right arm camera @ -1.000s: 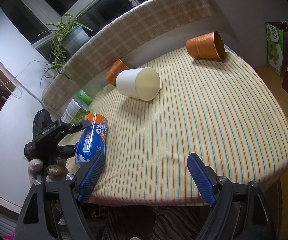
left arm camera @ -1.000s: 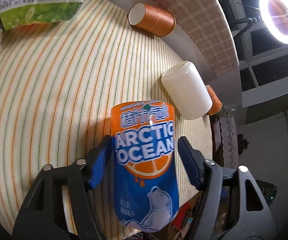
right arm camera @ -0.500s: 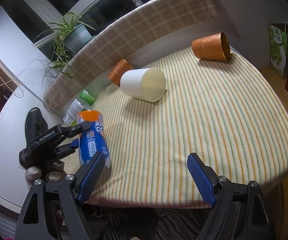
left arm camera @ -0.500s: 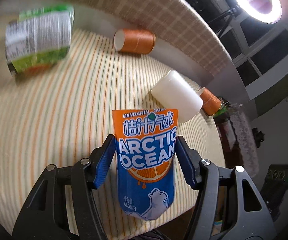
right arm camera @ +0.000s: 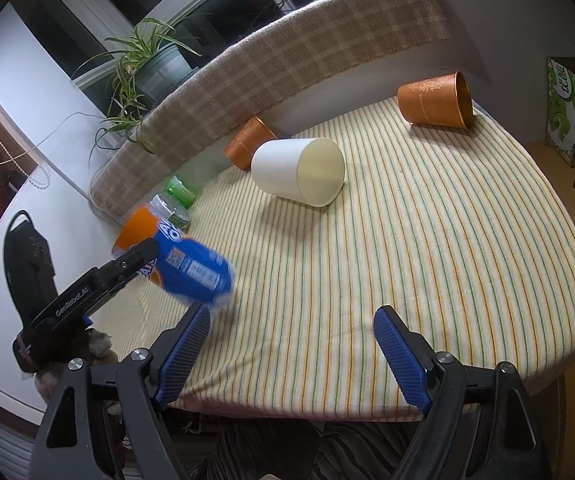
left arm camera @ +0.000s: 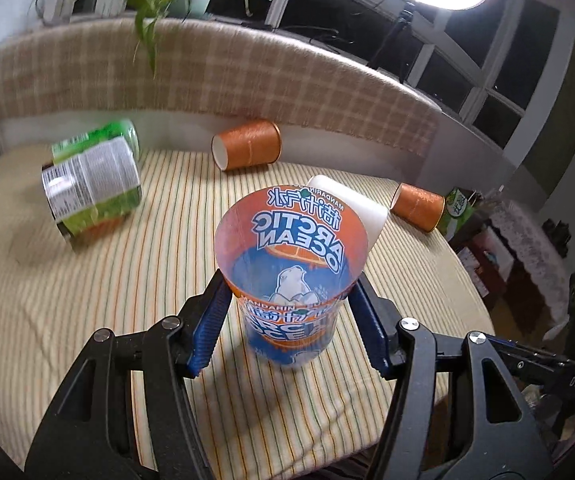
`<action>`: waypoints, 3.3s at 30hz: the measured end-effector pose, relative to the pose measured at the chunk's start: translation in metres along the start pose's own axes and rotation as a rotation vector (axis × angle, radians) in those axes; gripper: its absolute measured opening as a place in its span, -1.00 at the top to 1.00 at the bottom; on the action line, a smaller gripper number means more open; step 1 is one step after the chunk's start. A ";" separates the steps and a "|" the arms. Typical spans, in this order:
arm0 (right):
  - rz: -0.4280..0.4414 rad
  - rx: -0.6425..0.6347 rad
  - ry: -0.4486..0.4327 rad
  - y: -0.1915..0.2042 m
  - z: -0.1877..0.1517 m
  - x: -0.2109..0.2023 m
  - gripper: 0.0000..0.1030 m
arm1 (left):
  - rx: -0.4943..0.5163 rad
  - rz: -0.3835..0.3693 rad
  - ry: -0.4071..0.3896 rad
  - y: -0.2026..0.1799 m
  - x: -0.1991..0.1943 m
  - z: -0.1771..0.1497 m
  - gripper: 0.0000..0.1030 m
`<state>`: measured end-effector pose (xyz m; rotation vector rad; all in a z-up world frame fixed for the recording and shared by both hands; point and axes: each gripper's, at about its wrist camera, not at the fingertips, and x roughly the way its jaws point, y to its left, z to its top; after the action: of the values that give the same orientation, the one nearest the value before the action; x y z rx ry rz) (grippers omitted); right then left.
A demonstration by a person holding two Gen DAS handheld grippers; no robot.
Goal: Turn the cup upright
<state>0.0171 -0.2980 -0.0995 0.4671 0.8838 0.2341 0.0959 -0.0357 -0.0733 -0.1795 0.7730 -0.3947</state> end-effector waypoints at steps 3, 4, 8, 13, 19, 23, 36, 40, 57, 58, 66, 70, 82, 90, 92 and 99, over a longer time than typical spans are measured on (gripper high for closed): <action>-0.001 0.000 0.000 0.000 0.000 0.000 -0.67 | 0.026 0.018 -0.011 -0.004 -0.001 -0.001 -0.20; 0.000 0.001 -0.001 0.000 0.000 -0.001 -0.67 | 0.035 0.027 -0.012 -0.006 0.001 -0.001 -0.20; -0.002 0.002 -0.001 -0.001 -0.001 -0.002 -0.67 | 0.070 0.055 -0.009 -0.012 0.006 -0.005 -0.20; -0.004 0.004 -0.002 -0.002 -0.001 -0.003 -0.67 | 0.102 0.071 0.001 -0.016 0.010 -0.012 -0.20; -0.004 0.009 0.001 -0.003 -0.001 -0.002 -0.67 | 0.135 0.082 0.005 -0.024 0.011 -0.014 -0.20; -0.004 0.009 0.002 -0.003 -0.001 -0.002 -0.67 | 0.131 0.073 0.011 -0.023 0.012 -0.014 -0.20; -0.007 0.016 0.003 -0.004 -0.002 -0.001 -0.67 | 0.098 0.033 0.036 -0.021 0.013 -0.015 -0.57; -0.007 0.013 0.001 -0.004 -0.002 -0.001 -0.67 | 0.081 0.008 0.061 -0.017 0.013 -0.017 -0.77; -0.042 -0.099 -0.060 0.026 0.003 -0.002 -0.67 | 0.038 0.093 0.017 0.010 -0.024 -0.035 -0.78; -0.046 -0.109 -0.068 0.028 0.003 -0.002 -0.67 | 0.038 0.104 0.006 0.011 -0.028 -0.035 -0.78; -0.088 -0.198 -0.158 0.052 0.004 -0.013 -0.67 | 0.032 0.180 -0.118 0.012 -0.063 -0.030 -0.78; -0.111 -0.251 -0.221 0.065 0.004 -0.021 -0.70 | 0.049 0.211 -0.185 0.005 -0.079 -0.025 -0.78; -0.158 -0.317 -0.395 0.088 0.004 -0.041 -1.00 | 0.124 0.281 -0.361 -0.021 -0.120 -0.019 -1.00; -0.191 -0.288 -0.460 0.085 0.003 -0.050 -1.00 | 0.105 0.297 -0.382 -0.022 -0.129 -0.018 -1.00; -0.195 -0.281 -0.470 0.084 0.003 -0.051 -1.00 | 0.103 0.308 -0.383 -0.022 -0.129 -0.018 -1.00; -0.188 -0.270 -0.467 0.083 0.004 -0.048 -1.00 | 0.087 0.328 -0.377 -0.018 -0.126 -0.019 -1.00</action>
<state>-0.0098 -0.2451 -0.0239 0.1712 0.4258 0.0636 -0.0042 -0.0005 0.0002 -0.0405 0.4014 -0.0768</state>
